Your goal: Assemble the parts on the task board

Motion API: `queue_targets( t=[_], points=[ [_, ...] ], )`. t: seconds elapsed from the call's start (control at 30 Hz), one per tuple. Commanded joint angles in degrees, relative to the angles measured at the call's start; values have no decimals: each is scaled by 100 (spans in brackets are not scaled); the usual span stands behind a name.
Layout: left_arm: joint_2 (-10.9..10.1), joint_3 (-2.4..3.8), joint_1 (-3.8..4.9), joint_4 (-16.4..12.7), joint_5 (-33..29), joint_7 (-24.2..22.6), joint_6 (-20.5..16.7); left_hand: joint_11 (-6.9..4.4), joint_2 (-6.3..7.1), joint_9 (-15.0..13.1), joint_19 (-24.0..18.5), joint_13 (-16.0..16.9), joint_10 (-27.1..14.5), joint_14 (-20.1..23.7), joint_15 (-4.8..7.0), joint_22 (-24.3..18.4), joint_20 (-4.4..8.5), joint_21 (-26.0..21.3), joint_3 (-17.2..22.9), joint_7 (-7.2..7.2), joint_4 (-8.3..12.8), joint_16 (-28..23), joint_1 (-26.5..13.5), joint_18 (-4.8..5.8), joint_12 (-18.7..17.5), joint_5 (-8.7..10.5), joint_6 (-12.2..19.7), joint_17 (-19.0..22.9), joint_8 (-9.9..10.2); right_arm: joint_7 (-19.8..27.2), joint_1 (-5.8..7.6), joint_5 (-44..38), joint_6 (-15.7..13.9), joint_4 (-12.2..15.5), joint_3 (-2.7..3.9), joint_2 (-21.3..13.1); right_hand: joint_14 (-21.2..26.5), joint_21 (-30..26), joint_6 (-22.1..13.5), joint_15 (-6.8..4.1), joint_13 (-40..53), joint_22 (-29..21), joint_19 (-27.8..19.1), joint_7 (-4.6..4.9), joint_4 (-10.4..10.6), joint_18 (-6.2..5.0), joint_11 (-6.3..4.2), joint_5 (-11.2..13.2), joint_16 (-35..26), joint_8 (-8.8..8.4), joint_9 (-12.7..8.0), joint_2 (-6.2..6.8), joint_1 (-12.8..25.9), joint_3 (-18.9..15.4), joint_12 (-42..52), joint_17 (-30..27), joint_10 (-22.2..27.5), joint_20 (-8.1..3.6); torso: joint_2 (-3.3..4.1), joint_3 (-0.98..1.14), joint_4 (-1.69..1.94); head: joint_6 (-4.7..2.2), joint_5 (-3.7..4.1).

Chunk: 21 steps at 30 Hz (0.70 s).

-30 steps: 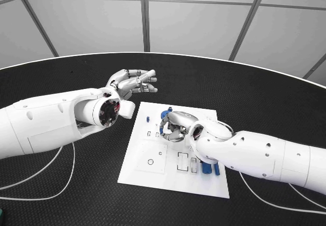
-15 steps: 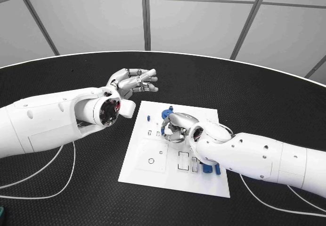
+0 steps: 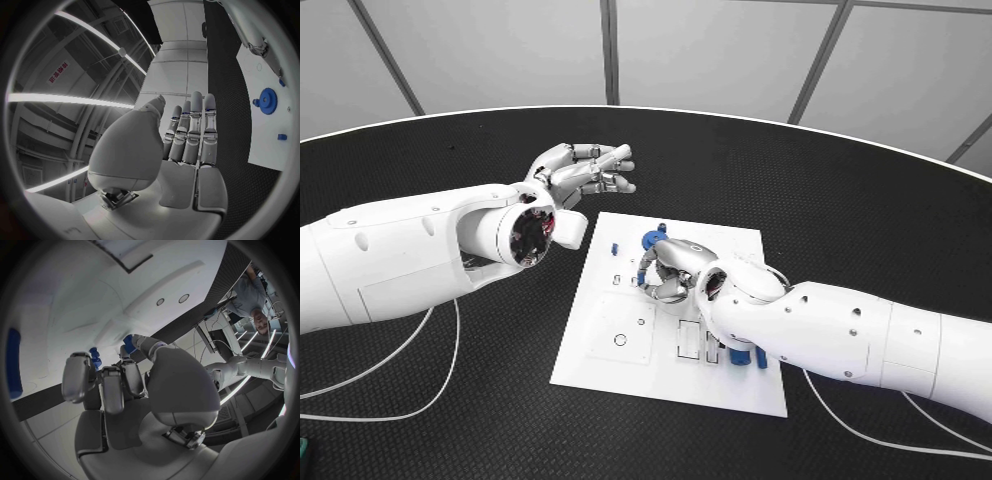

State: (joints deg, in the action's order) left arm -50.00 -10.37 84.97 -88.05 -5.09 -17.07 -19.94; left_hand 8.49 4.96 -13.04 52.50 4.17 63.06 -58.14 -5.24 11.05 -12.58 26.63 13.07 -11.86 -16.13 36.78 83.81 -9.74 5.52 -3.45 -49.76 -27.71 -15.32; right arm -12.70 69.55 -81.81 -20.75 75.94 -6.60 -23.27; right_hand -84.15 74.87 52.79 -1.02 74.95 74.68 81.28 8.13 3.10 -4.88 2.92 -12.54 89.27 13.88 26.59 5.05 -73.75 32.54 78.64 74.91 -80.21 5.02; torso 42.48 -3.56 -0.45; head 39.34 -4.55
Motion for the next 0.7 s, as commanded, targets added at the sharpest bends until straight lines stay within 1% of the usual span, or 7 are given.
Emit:
queue_targets(
  t=[0.03, 0.13, 0.4, 0.53, 0.7],
  points=[
    [3, 0, 0, 1, 0, 2, 7, 8, 26, -6, -53, 1, 31, 40, 10, 8, 1, 38, 31, -30, -6, 23, 49, -68, -24, 6, -2, -5, 36, 4, -4, 0, 11, -17, 0, 17, -558, -23, 22, 6, 254, -4, -11, -9, -25, 81, 26, -23, 25, 25, 168, -29, 47, 8, -17, 1387, 5, -11, 0, -1, -3, 13, 3],
    [5, 0, 0, 1, 0, 3, 12, 8, 26, -6, -53, 1, 31, 40, 10, 8, 1, 38, 31, -30, -6, 23, 49, -68, -24, 6, -2, -5, 36, 5, -6, 0, 35, -35, 0, 29, -558, -23, 22, 6, 254, -4, -11, -9, -25, 81, 26, -23, 25, 25, 168, -29, 47, 8, -17, 1387, 5, -11, 3, -7, -2, 17, 8],
    [12, 0, 0, 5, 0, 6, 16, 8, 26, -6, -53, 1, 31, 40, 10, 8, 1, 38, 31, -30, -6, 23, 49, -68, -24, 6, -2, -5, 36, -21, -16, 0, 114, -95, 0, 51, -558, -28, 16, 8, 253, -6, -13, -6, -28, 79, 29, -25, 25, 26, 170, -19, 58, 4, -18, 1389, 7, -9, 6, -2, -12, 50, 17],
    [14, 0, 0, 6, 0, 7, 17, 9, 36, -8, -59, 1, 35, 48, 9, 9, 0, 42, 47, -31, -10, 27, 43, -68, -31, 6, -3, -9, 41, -51, -18, 0, 163, -111, 0, 44, -558, -28, 16, 8, 253, -6, -13, -6, -28, 79, 29, -25, 25, 26, 170, -19, 58, 4, -18, 1389, 7, -9, -2, -5, 2, 73, 23],
    [10, 0, 0, 6, 0, 7, 17, 9, 36, -8, -59, 1, 35, 48, 9, 9, 0, 42, 47, -31, -10, 27, 43, -68, -31, 6, -3, -9, 41, -96, -19, 0, 184, -114, 0, 30, -557, -36, 13, 10, 253, -13, -18, -5, -28, 77, 30, -26, 24, 26, 172, -14, 66, 2, -18, 1385, 9, -7, -3, 0, 1, 81, 22]
  ],
)
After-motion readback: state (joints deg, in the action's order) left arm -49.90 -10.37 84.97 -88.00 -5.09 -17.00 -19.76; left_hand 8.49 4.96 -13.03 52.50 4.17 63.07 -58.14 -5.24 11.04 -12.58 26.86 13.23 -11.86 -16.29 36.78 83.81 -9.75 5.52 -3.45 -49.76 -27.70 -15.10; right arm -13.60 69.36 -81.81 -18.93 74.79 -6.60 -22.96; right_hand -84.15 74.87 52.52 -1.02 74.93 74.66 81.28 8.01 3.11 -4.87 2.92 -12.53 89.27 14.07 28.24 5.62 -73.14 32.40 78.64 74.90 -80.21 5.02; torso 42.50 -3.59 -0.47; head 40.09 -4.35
